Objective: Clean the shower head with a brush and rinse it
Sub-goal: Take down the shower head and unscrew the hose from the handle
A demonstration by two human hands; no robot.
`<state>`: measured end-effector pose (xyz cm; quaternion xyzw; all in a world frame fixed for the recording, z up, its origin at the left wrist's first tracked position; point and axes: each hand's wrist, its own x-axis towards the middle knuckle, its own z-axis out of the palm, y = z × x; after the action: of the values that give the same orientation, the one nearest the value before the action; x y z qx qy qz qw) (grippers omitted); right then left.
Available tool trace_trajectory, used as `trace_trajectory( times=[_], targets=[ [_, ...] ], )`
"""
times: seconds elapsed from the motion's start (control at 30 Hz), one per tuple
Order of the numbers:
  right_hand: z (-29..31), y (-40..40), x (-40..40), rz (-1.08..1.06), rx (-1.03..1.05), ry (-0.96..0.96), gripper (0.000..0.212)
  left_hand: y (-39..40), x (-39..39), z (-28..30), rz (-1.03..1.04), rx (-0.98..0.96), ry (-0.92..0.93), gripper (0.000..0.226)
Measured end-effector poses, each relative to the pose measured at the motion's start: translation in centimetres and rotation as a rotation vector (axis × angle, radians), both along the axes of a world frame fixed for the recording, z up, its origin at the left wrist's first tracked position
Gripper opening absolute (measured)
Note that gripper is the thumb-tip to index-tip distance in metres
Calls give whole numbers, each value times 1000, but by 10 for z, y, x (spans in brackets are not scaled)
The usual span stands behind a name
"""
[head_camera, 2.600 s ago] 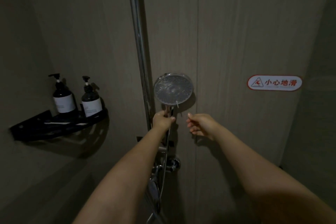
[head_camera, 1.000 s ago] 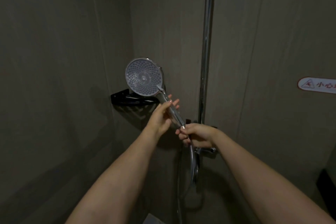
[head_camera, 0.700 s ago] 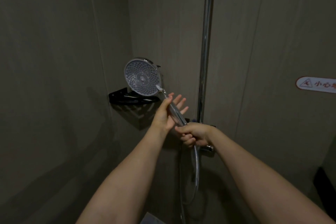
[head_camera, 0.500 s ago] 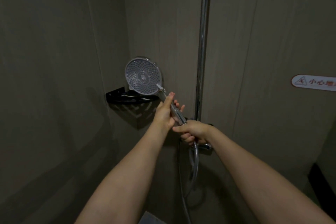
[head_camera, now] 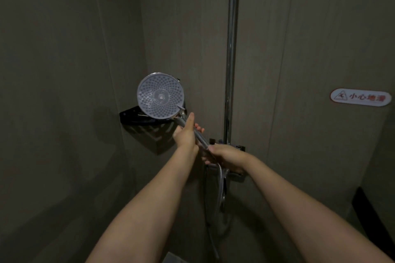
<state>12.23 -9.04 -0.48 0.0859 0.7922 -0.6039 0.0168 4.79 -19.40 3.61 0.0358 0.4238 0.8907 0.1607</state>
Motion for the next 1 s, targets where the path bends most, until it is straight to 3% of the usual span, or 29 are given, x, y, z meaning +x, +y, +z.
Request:
trace_trajectory(
  times=[0.23,0.4,0.47,0.53,0.67,0.73,0.77,0.83,0.93,1.0],
  targets=[
    [-4,-2,4,-251,22,166,8,-6,3,6,2,48,-13,11],
    [2,-7,7,-106,-76,18,18,-6,0,2,-6,65,-34,12],
    [4,-9,5,-150,119,45,7,-6,2,1,-7,69,-39,13],
    [3,-14,6,-217,293,99,15,-5,3,3,-6,88,-46,12],
    [2,-15,8,-102,-80,43,23,-7,1,1,-13,61,-26,15],
    [4,-12,8,-91,4,31,14,-8,2,0,-17,61,-26,15],
    [2,-10,7,-116,149,47,6,-7,3,0,-18,71,-27,14],
    [0,-10,8,-165,295,79,8,-7,6,0,-21,88,-29,13],
    [-2,-10,9,-116,-42,75,16,-8,5,-1,-24,76,-11,13],
    [-2,-8,13,-86,-75,48,20,-8,5,-2,-24,71,-6,12]
  ],
)
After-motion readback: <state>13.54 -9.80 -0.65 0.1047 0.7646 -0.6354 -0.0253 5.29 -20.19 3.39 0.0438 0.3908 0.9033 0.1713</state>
